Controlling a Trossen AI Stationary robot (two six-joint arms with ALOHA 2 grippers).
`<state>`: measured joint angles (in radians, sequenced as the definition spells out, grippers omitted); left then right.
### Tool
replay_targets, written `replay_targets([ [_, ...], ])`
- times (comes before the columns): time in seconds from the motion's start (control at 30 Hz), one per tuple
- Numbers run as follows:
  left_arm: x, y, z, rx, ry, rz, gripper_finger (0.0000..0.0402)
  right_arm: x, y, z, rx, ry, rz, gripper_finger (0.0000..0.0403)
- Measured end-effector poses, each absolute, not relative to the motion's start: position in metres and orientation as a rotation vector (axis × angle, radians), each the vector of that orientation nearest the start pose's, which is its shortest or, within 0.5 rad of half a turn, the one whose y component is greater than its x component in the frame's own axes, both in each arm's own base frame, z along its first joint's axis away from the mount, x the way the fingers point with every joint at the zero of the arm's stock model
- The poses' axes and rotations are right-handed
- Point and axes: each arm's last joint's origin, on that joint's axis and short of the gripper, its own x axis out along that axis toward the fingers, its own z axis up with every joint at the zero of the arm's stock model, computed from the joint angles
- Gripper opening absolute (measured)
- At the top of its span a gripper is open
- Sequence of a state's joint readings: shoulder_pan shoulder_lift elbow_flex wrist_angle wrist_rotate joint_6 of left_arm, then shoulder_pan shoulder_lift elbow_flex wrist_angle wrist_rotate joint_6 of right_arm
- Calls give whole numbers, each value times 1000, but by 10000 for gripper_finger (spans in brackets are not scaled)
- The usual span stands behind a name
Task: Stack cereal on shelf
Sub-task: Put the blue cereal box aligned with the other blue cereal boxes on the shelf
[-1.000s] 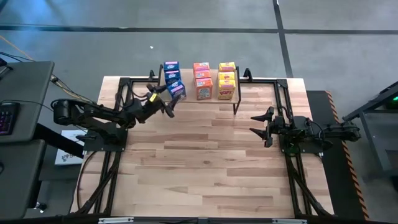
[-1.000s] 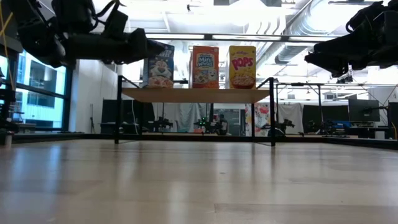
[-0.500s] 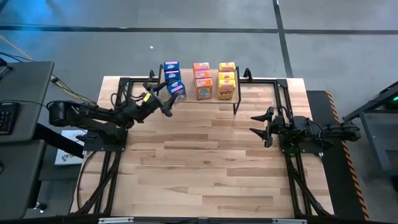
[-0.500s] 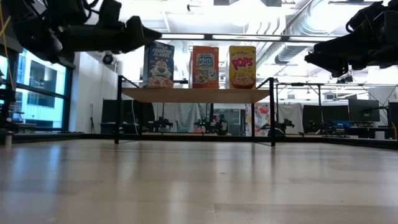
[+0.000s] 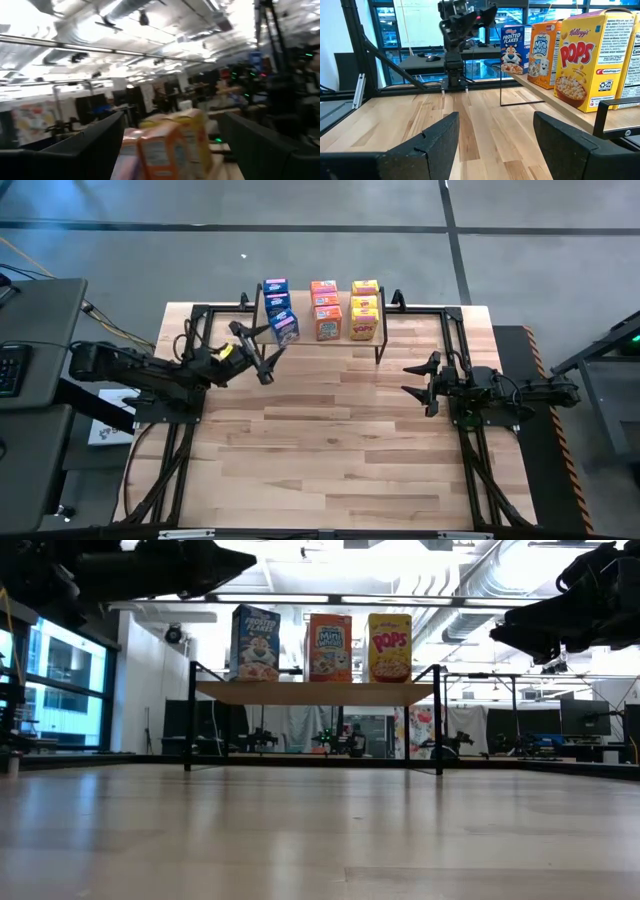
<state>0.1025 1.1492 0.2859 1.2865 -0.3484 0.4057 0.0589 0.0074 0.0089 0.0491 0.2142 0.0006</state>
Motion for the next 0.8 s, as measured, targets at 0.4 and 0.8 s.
replay_targets([
  [0.4, 209, 4, 221, 320, -182, 423, 324, 97, 0, 171, 7, -50, -155, 248],
  [0.8, 221, 5, 191, 224, -16, 481, 324, 97, 0, 171, 7, -50, -155, 248],
])
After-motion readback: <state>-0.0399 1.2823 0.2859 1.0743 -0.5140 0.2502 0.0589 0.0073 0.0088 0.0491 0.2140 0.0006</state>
